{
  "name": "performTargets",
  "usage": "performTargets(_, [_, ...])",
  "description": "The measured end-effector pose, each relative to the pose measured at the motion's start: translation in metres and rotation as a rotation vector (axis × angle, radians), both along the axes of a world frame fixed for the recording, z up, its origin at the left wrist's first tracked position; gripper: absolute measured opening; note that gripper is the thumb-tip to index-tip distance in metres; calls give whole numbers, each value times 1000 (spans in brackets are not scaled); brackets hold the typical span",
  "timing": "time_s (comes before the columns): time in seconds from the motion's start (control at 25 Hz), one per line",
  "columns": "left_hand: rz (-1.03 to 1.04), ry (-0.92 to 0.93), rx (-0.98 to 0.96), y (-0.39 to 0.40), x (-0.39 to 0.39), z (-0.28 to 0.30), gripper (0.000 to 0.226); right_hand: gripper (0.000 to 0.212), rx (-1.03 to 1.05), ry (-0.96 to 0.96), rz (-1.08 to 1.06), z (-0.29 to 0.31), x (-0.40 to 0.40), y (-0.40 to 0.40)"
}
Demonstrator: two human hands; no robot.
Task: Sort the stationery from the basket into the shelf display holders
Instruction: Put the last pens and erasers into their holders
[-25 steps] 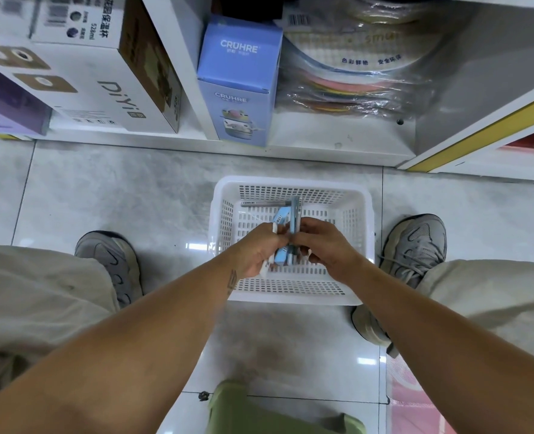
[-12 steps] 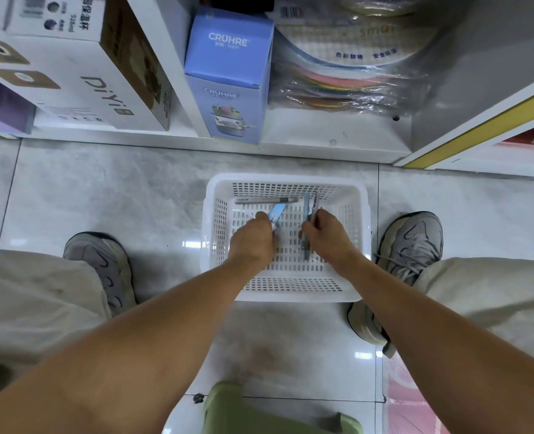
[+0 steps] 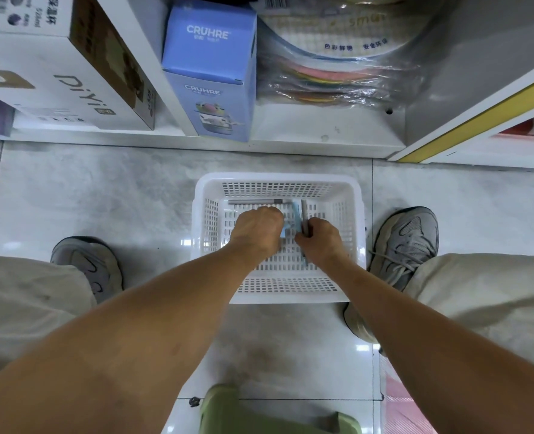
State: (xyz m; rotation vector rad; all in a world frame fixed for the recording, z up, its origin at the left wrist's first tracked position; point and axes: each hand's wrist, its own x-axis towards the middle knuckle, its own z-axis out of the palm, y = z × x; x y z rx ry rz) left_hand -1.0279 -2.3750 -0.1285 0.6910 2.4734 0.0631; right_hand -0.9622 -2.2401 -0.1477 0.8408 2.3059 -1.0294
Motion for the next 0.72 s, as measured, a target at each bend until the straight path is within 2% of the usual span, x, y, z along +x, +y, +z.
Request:
performTargets(0.12, [-136, 146, -7, -5, -3, 3, 30, 10, -5, 35, -25, 2, 4, -1])
performTargets(0.2, [-187, 206, -68, -7, -9, 5, 44, 13, -13, 47, -48, 3, 6, -3])
performTargets(0.32, [-224, 164, -155, -10, -11, 1, 62, 17, -56, 39, -87, 2, 7, -3])
performTargets(0.48, [-184, 64, -129, -14, -3, -8, 60, 26, -142, 10, -138, 6, 7, -3])
performTargets(0.56, [-9, -96, -36, -12, -5, -7, 49, 20, -253, -7, -210, 12, 5, -3])
performTargets(0.72, [612, -666, 359, -4, -22, 24, 24, 18, -547, 20, -349, 49, -2, 3])
